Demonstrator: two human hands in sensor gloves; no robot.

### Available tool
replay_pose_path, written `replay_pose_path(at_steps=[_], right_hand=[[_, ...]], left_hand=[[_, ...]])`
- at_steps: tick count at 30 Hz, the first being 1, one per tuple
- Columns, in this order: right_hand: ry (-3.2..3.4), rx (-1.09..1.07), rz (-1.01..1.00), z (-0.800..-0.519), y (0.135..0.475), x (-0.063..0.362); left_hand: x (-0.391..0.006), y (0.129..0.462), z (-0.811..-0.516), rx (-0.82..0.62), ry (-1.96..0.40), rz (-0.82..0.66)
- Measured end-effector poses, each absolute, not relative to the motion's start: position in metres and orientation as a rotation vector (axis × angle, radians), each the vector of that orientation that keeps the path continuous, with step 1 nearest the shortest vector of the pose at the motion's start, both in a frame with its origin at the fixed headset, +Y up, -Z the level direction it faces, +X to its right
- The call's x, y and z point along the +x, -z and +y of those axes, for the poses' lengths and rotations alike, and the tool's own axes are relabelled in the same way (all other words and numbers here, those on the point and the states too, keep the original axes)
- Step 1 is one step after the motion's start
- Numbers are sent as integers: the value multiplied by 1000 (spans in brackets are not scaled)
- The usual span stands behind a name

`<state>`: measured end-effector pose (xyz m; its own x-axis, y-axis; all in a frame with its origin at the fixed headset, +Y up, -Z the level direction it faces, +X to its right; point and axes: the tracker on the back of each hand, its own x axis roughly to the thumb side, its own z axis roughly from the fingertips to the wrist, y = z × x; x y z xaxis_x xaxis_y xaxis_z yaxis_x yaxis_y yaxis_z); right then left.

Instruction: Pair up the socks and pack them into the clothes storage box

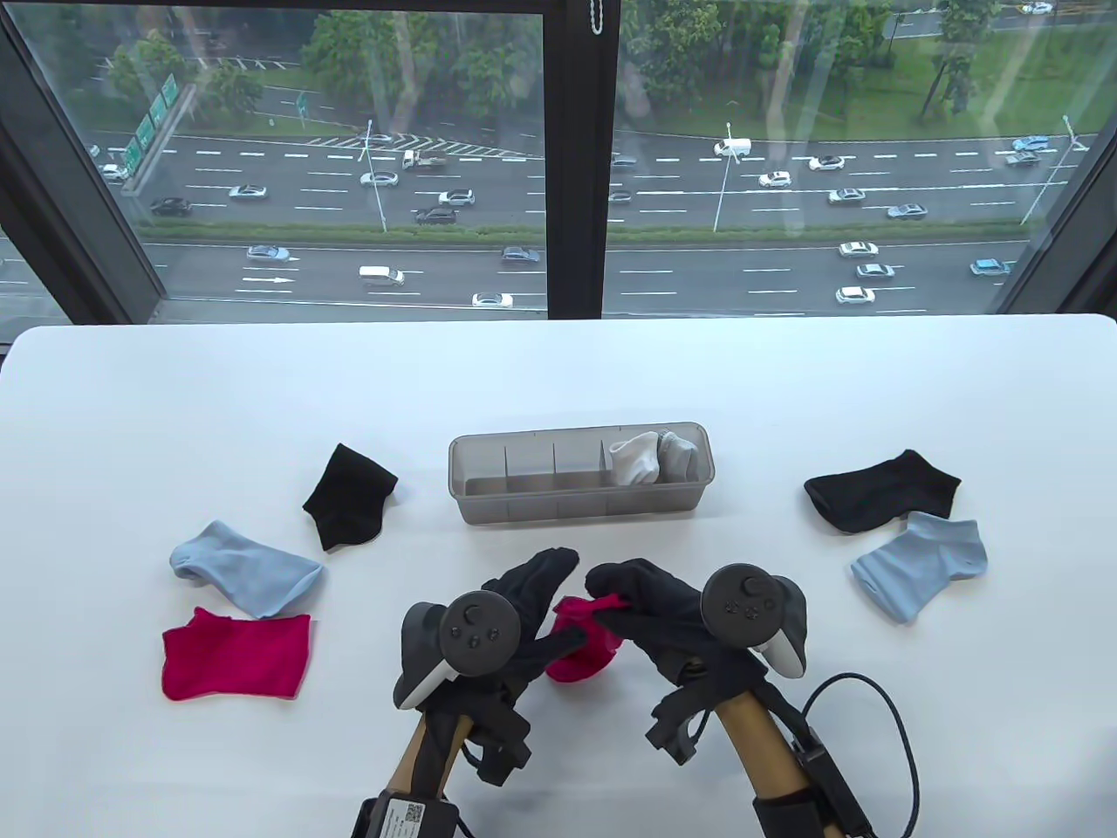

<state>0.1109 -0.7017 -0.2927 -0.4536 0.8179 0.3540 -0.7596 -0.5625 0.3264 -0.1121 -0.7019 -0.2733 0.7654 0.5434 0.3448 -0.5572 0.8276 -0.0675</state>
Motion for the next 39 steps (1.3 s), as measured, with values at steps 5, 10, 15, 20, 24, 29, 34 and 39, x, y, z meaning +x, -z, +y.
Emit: replay_pose_path(at_steps=[5, 10, 15, 20, 24, 29, 34, 39], right_hand=[[-2069, 555, 85, -694, 295, 123], [-1887, 505, 214, -684, 295, 135], [-2216, 352, 282, -727, 315, 121], [-2531, 345, 141, -756, 325, 113], [-2653, 371, 8, -740, 314, 122], [-2858, 402, -119, -726, 301, 136], [-2904, 317, -65, -725, 301, 144], [-2883, 314, -92, -726, 303, 148]], left_hand=[[-123, 271, -693, 76, -741, -363], [-122, 279, -695, -267, -988, -396], [-107, 288, -727, -152, -502, -219], [-96, 288, -745, -162, -73, -149], [-116, 288, -733, -73, 72, 57], [-170, 293, -732, -142, 129, 411], [-221, 298, -744, -246, 106, 753], [-252, 300, -757, -370, -19, 904]])
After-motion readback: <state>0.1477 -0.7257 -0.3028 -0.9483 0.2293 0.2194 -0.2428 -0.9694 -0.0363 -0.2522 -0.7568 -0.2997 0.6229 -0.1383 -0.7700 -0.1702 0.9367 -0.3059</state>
